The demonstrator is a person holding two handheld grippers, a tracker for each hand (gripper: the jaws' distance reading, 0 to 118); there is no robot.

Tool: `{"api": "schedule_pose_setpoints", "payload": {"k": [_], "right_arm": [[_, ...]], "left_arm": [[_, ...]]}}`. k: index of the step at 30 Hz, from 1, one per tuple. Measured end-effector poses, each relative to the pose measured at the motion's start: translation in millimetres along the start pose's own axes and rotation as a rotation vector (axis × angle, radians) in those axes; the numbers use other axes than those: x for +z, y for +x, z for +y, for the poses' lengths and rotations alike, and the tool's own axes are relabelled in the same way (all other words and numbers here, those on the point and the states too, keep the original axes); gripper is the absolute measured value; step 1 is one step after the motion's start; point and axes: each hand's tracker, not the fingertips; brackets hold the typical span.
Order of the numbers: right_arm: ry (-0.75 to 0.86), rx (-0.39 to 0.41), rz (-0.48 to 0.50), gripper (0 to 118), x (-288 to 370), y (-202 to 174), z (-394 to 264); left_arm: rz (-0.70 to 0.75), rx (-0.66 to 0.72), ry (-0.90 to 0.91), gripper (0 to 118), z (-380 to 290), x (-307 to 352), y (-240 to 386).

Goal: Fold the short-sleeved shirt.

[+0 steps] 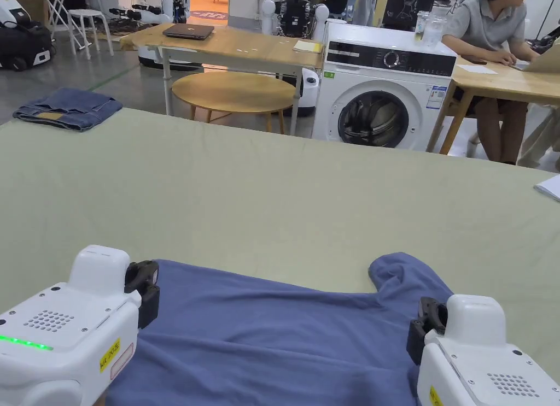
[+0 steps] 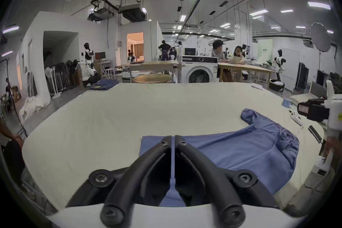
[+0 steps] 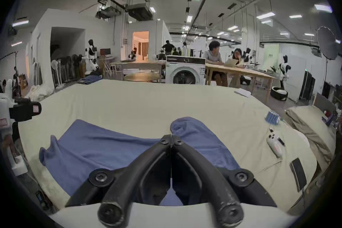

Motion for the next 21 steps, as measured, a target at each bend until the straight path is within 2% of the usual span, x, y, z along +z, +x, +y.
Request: {"api": "schedule_pose_setpoints", "payload": {"k": [4,10,21], "right_arm": [[0.017,0.007,0.002,0,-0.5,9.8,1.4],[0.03,-0.023,-0.022,0,2.7,38.6,13.7],[-0.032,-0.027,-0.012,0,-22.6,38.8,15.1]], "left_arm": [[-0.005,0.014,-0.012,0,1.0,-5.1,-7.4],[0.006,0.031,-0.058,0,5.0,-25.8,-23.8],[-0.064,0.166,-0.425,0,34.2,-156.9,-86.7]]}}
